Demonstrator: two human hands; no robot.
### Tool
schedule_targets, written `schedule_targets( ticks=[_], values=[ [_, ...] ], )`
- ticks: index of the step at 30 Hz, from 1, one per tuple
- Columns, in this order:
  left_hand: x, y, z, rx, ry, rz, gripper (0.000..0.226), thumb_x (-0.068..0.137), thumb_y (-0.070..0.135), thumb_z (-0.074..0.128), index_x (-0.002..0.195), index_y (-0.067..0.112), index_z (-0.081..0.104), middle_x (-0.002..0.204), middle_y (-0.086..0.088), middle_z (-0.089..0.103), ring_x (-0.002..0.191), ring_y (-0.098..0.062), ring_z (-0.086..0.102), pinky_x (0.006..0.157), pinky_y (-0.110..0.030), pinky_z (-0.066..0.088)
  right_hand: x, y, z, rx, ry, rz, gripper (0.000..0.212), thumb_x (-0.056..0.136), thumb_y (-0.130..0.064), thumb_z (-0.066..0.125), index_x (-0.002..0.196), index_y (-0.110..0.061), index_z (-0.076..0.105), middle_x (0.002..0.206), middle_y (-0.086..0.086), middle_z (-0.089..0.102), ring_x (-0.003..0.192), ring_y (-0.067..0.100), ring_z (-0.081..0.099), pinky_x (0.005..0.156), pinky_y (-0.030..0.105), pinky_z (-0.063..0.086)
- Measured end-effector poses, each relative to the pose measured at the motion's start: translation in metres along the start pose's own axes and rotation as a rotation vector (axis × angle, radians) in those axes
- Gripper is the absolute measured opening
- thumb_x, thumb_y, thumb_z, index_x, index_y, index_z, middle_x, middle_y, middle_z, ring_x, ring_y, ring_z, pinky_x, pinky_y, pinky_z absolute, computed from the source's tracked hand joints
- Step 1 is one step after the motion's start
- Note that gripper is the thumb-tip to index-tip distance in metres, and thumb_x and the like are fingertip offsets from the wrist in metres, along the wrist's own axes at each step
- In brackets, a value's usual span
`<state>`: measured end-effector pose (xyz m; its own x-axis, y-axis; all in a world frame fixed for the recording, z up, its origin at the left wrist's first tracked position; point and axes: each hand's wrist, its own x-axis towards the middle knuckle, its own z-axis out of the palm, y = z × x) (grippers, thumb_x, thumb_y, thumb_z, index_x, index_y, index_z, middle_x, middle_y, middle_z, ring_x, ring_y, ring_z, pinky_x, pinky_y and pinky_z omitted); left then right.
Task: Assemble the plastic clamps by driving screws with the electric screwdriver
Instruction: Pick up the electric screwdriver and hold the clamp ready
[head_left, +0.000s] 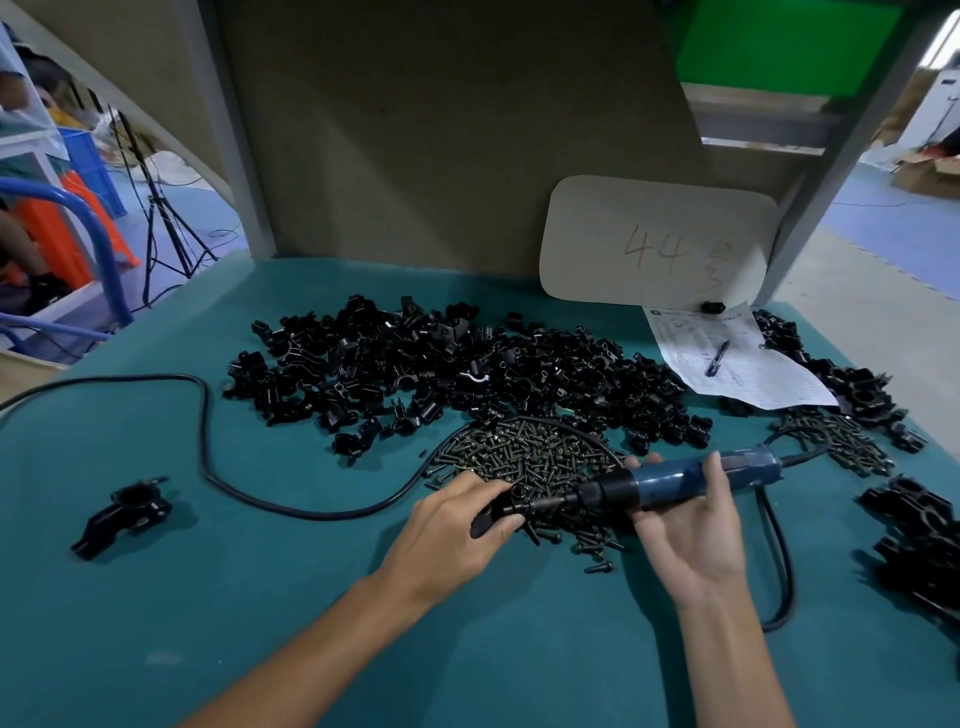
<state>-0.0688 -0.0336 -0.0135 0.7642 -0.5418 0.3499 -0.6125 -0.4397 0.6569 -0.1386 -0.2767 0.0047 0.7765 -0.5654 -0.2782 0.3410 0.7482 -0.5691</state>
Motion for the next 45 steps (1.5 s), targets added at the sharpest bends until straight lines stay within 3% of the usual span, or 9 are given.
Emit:
schedule_targets(
  ticks=[4, 10, 18, 25, 31, 36, 41, 45],
  values=[
    [0.000, 0.005, -0.003, 0.007, -0.016, 0.014, 0.047, 0.096, 0.044, 0.065, 0.133, 0.016, 0.064, 0.091, 0.019, 0.051, 0.077, 0.000, 0.053, 0.070, -0.006, 0.037, -0.004, -0.004, 0.002, -0.014, 0.013, 0.011, 0.066, 0.089, -0.045, 0.065, 0.146, -0.020, 0.044, 0.127, 0.013, 0.056, 0.119, 0.034, 0.064, 0.100, 0.053, 0.051],
    [-0.001, 0.007, -0.005, -0.003, -0.026, 0.013, 0.048, 0.096, 0.043, 0.065, 0.135, 0.015, 0.063, 0.092, 0.023, 0.048, 0.079, 0.001, 0.053, 0.074, -0.008, 0.039, -0.006, -0.002, 0.003, -0.002, 0.037, 0.037, 0.050, 0.099, -0.040, 0.059, 0.143, -0.020, 0.045, 0.130, 0.014, 0.056, 0.119, 0.037, 0.064, 0.091, 0.053, 0.054],
    [-0.001, 0.012, -0.007, 0.004, -0.025, 0.022, 0.046, 0.096, 0.038, 0.068, 0.134, 0.013, 0.064, 0.093, 0.018, 0.049, 0.078, 0.000, 0.050, 0.076, -0.007, 0.038, -0.007, -0.001, 0.006, -0.011, 0.095, 0.018, 0.045, 0.099, -0.046, 0.058, 0.135, -0.019, 0.049, 0.126, 0.013, 0.055, 0.124, 0.036, 0.060, 0.102, 0.053, 0.050],
    [-0.001, 0.011, -0.007, -0.004, -0.034, 0.032, 0.046, 0.096, 0.039, 0.067, 0.134, 0.013, 0.064, 0.091, 0.026, 0.044, 0.077, 0.009, 0.050, 0.075, -0.008, 0.039, -0.006, 0.000, 0.006, -0.063, 0.101, -0.002, 0.040, 0.103, -0.039, 0.054, 0.138, -0.019, 0.046, 0.119, 0.013, 0.058, 0.120, 0.035, 0.063, 0.094, 0.050, 0.053],
    [-0.001, 0.010, -0.006, -0.005, -0.036, 0.036, 0.047, 0.096, 0.041, 0.066, 0.134, 0.014, 0.064, 0.091, 0.029, 0.043, 0.075, -0.004, 0.054, 0.073, -0.009, 0.040, -0.009, 0.003, 0.010, -0.126, 0.099, -0.039, 0.048, 0.102, -0.042, 0.056, 0.141, -0.020, 0.041, 0.121, 0.012, 0.062, 0.116, 0.033, 0.067, 0.091, 0.046, 0.055],
    [-0.001, 0.008, -0.003, -0.012, -0.050, 0.035, 0.048, 0.096, 0.043, 0.065, 0.135, 0.015, 0.063, 0.092, 0.029, 0.044, 0.076, -0.005, 0.054, 0.073, -0.018, 0.045, -0.006, 0.009, 0.009, -0.168, 0.104, -0.119, 0.056, 0.104, -0.019, 0.056, 0.151, -0.024, 0.025, 0.137, 0.016, 0.057, 0.105, 0.032, 0.074, 0.096, 0.052, 0.053],
    [-0.001, 0.008, -0.004, -0.011, -0.051, 0.034, 0.049, 0.096, 0.043, 0.065, 0.135, 0.015, 0.063, 0.092, 0.029, 0.044, 0.075, -0.003, 0.053, 0.073, -0.014, 0.043, -0.004, 0.009, 0.007, -0.155, 0.143, -0.133, 0.061, 0.098, -0.016, 0.065, 0.146, -0.022, 0.027, 0.128, 0.012, 0.064, 0.097, 0.034, 0.076, 0.087, 0.054, 0.058],
    [-0.001, 0.008, -0.005, -0.006, -0.048, 0.038, 0.048, 0.096, 0.043, 0.065, 0.135, 0.015, 0.064, 0.090, 0.029, 0.044, 0.075, -0.003, 0.053, 0.074, -0.016, 0.044, 0.000, 0.009, 0.004, -0.150, 0.171, -0.112, 0.042, 0.099, -0.015, 0.064, 0.128, -0.021, 0.035, 0.119, 0.012, 0.066, 0.104, 0.035, 0.074, 0.088, 0.058, 0.058]
  ],
)
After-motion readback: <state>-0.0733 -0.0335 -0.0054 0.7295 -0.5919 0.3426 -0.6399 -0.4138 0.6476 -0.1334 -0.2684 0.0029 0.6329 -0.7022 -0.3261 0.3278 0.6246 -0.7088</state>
